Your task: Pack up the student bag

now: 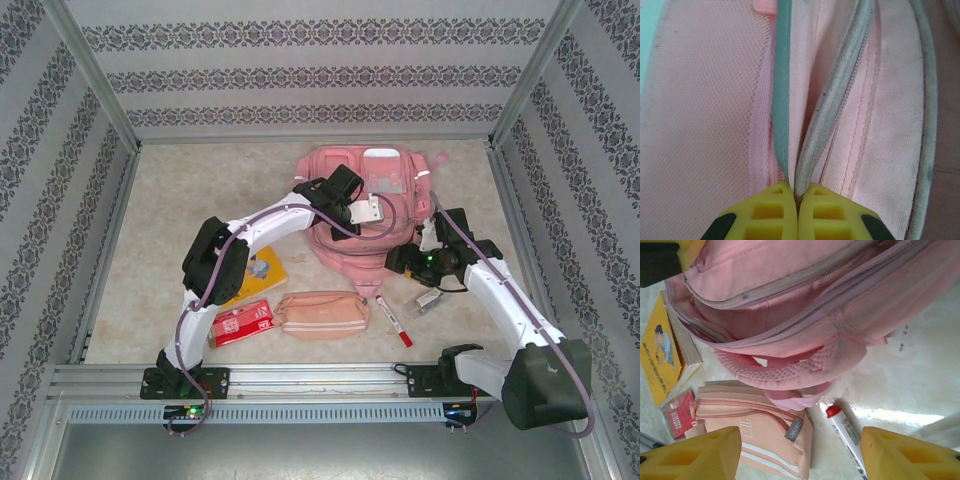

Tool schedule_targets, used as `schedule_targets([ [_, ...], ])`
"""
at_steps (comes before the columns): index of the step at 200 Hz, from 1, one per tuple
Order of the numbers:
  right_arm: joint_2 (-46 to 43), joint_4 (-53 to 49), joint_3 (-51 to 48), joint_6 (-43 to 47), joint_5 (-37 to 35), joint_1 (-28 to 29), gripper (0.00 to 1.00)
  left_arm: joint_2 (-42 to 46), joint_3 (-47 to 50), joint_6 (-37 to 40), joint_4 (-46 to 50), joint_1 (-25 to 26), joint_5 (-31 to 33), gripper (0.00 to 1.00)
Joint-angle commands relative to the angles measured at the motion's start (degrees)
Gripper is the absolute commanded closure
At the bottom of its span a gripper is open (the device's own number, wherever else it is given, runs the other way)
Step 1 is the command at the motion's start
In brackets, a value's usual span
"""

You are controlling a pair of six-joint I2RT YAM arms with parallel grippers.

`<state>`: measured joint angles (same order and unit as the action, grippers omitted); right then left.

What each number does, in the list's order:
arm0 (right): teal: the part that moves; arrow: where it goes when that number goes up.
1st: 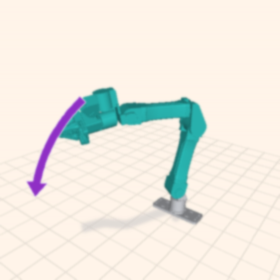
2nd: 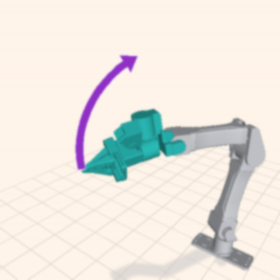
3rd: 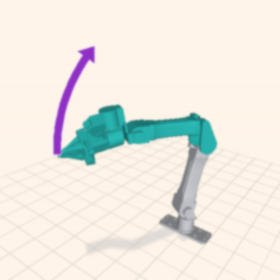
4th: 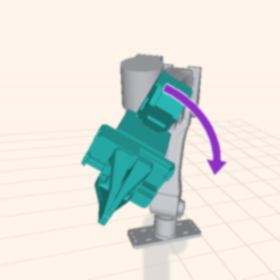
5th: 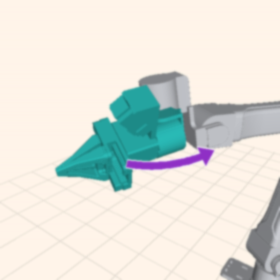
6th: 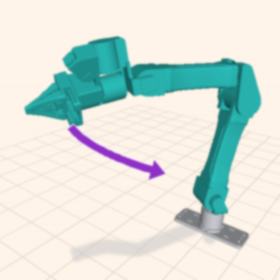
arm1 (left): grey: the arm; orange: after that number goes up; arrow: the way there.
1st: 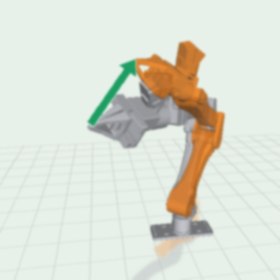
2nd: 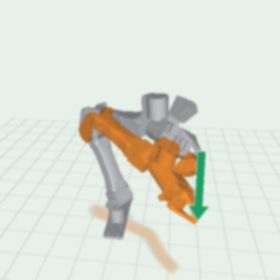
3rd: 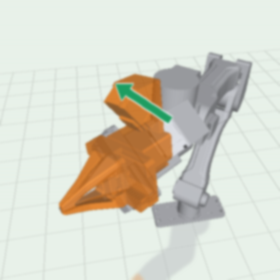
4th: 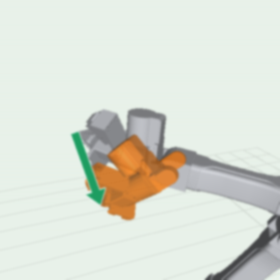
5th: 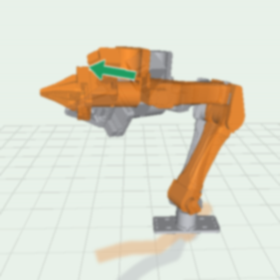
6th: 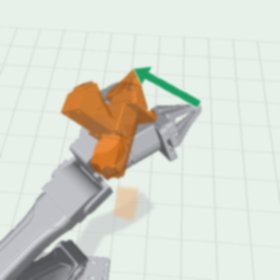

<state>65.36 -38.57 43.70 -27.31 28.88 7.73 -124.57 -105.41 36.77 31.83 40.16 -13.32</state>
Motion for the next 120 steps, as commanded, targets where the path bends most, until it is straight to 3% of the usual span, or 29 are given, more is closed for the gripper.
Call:
schedule_targets([
  [1, 3.2, 5.8, -0.7, 0.3, 3.2, 0.9, 0.36, 5.0, -6.3, -6.8, -1.4, -2.2, 2.6, 1.00],
  [32, 10.5, 13.4, 0.3, -1.4, 1.6, 2.2, 0.37, 7.7, -10.0, -14.4, -2.7, -5.4, 2.0, 1.00],
  [67, 16.9, 18.7, 1.6, -2.4, -2.4, 2.4, 0.40, 9.7, -11.9, -15.4, -3.6, -6.8, 4.1, 1.00],
  [99, 20.9, 20.3, 3.0, -3.5, -3.3, 2.1, 0.50, 10.3, -12.9, -18.7, -1.6, -7.9, 1.3, 1.00],
  [120, 21.3, 20.5, 3.6, -3.9, -3.5, 2.0, 0.51, 10.9, -11.9, -19.9, -1.3, -8.7, 0.4, 1.00],
])
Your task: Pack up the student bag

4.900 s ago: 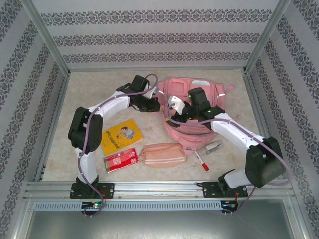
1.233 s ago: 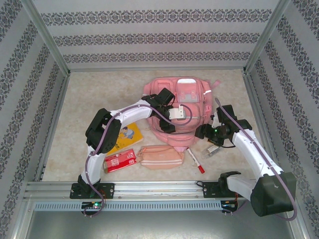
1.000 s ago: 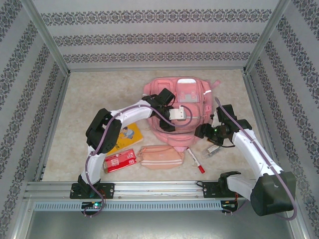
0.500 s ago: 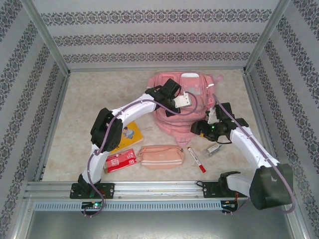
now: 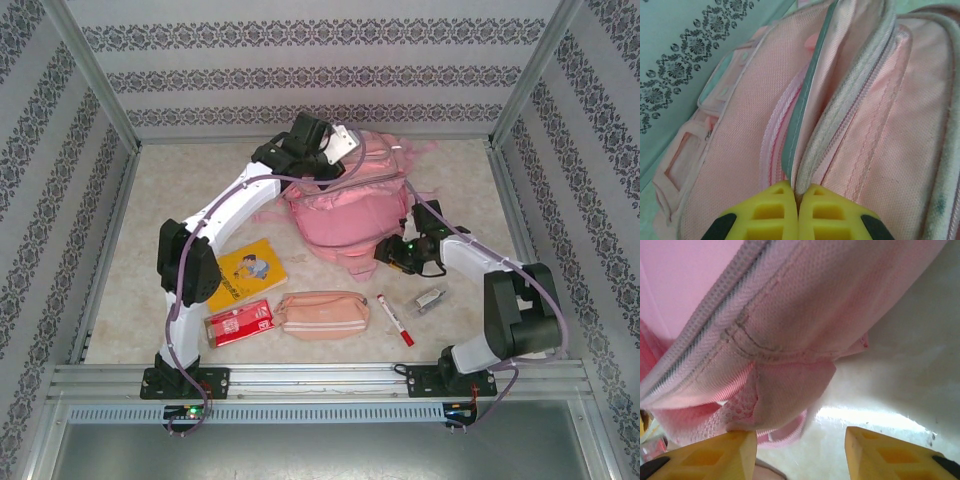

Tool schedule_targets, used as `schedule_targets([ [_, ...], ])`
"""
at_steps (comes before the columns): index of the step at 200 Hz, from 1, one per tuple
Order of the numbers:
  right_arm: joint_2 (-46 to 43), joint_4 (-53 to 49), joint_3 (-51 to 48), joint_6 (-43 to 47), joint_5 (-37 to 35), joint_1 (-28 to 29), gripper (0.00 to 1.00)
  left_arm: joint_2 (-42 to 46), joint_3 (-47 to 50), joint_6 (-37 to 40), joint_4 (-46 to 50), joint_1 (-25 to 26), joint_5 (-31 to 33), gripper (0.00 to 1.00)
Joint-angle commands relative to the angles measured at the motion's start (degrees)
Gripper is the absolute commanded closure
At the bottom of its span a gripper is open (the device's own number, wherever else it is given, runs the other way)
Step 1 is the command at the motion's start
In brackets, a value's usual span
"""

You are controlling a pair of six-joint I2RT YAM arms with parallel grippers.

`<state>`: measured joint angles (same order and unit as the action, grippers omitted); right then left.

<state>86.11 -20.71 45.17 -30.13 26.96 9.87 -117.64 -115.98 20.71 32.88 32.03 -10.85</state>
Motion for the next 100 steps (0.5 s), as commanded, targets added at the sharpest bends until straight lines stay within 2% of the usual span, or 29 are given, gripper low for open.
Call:
schedule_targets([
  [1, 0.5, 2.7, 2.1, -1.0, -1.6, -0.1, 0.51, 4.0, -1.3, -4.0, -2.3, -0.7, -2.2, 1.00],
  [20, -1.0, 2.6, 2.0, -0.9, -1.4, -0.1, 0.50, 4.8, 0.1, -4.5, -3.0, -1.8, -2.5, 1.00],
  [67, -10.1, 2.9, -1.5, 0.3, -2.2, -0.1, 0.44, 5.0, 8.0, 2.6, -5.8, -2.8, -2.8, 1.00],
  [92, -15.7, -0.6, -2.7, 1.0, -6.2, 0.1, 0.42, 3.8, 13.5, 2.7, -8.8, -2.9, -5.2, 1.00],
  [100, -16.9, -1.4, -2.7, 2.2, -6.2, 0.4, 0.41, 3.4, 15.2, 2.0, -10.1, -2.8, -6.2, 0.94],
])
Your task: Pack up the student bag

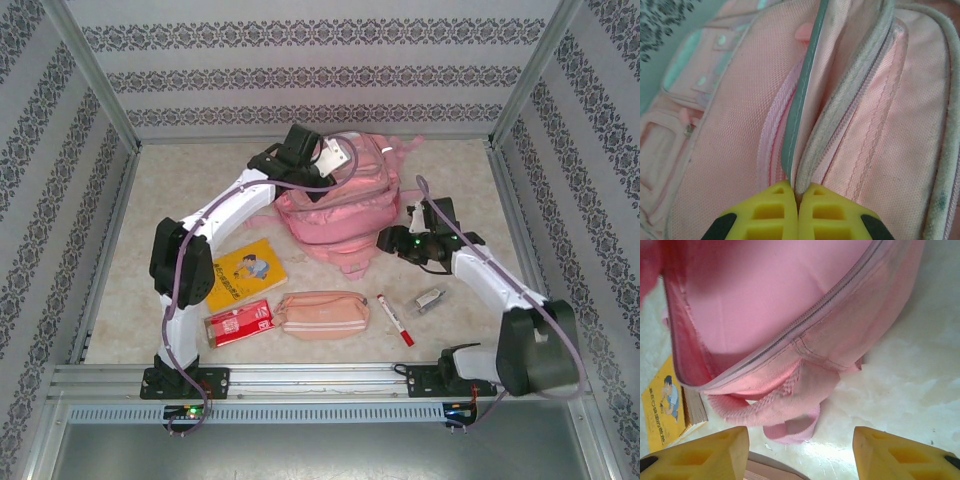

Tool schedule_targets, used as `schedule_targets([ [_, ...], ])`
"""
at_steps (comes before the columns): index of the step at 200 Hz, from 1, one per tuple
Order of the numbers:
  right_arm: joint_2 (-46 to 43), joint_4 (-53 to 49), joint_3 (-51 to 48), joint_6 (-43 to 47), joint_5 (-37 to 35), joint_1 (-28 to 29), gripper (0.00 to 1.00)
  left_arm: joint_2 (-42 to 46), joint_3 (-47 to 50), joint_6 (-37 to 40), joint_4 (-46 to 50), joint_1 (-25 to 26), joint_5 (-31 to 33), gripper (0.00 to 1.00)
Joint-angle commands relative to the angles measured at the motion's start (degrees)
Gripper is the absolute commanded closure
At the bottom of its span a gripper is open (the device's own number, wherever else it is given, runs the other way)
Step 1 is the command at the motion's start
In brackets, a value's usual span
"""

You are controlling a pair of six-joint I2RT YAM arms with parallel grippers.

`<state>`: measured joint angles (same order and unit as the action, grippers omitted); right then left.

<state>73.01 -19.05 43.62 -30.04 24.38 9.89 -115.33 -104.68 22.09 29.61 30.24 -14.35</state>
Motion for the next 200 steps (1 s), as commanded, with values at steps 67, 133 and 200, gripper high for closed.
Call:
schedule_targets([
  [67, 2.4, -5.7, 6.5, 6.6, 4.1, 17.0, 0.39, 5.6, 10.0, -12.9, -2.9, -2.8, -6.6, 0.68],
  [133, 15.5, 3.1, 14.0, -24.5, -4.0, 31.0, 0.38, 24.6, 26.2, -44.3, 19.3, -20.2, -4.1, 0.48],
  [200, 28.5, 13.3, 21.4, -47.2, -18.1, 42.6, 0.50, 27.8, 46.9, -52.0, 15.7, -37.0, -8.8, 0.47],
])
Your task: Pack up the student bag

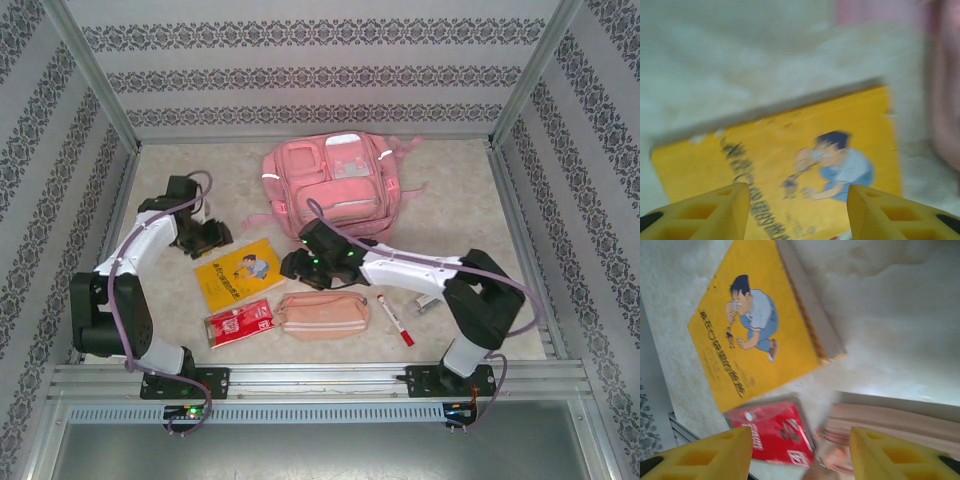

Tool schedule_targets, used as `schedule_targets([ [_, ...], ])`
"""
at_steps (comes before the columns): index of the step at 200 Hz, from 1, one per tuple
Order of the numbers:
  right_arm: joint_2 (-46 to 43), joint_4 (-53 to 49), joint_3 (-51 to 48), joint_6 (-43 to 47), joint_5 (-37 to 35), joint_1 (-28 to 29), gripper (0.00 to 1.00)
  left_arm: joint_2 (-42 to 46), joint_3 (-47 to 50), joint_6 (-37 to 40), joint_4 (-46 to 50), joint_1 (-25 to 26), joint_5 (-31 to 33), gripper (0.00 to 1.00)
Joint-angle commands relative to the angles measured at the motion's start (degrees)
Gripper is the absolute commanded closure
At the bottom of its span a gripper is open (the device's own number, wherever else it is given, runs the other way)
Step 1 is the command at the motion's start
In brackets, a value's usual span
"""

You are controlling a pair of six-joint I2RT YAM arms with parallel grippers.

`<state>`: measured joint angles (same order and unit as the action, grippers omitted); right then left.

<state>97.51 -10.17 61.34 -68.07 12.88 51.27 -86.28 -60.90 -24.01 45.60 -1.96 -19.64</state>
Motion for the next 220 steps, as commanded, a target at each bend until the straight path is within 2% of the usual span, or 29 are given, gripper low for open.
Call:
schedule_targets([
  [1, 4.2, 4.5, 3.7, -9.2, -6.7, 1.3, 0.50, -1.4, 3.3, -5.8, -0.3, -4.9, -3.4, 0.47],
  [27, 8.3, 4.5, 6.4, -9.8, -9.4, 3.4, 0.54, -5.7, 2.0, -2.9, -0.2, -5.9, 1.5, 0.47],
  [51, 10.3, 7.0, 5.4, -11.0, -11.4, 4.7, 0.56, -9.1, 0.9, -4.0, -1.2, -6.0, -1.2, 0.47],
  [83, 11.1, 5.5, 5.7, -13.1, -12.8, 6.0, 0.49, -11.1, 1.9, -4.9, -3.1, -6.0, -0.5, 0.47],
  [115, 13.2, 5.2, 7.7, -13.3, -12.4, 6.1, 0.48, -11.7, 4.4, -4.7, -3.8, -6.0, -0.8, 0.47],
  [134, 16.0, 5.5, 10.7, -10.3, -11.8, 5.6, 0.48, -10.6, 6.5, -4.1, -3.8, -6.0, -0.3, 0.47],
  [152, 18.6, 6.2, 13.8, -6.5, -11.3, 4.7, 0.53, -9.4, 8.0, -3.5, -3.2, -6.0, 0.5, 0.47],
  [183, 21.6, 6.1, 18.2, 0.7, -12.1, 2.7, 0.68, -8.9, 7.7, -2.5, -1.6, -5.6, 1.1, 0.47],
  [220, 25.4, 3.7, 24.5, 5.9, -11.7, -1.4, 0.65, -8.8, 7.8, -2.9, 1.8, -3.4, -0.1, 0.47],
])
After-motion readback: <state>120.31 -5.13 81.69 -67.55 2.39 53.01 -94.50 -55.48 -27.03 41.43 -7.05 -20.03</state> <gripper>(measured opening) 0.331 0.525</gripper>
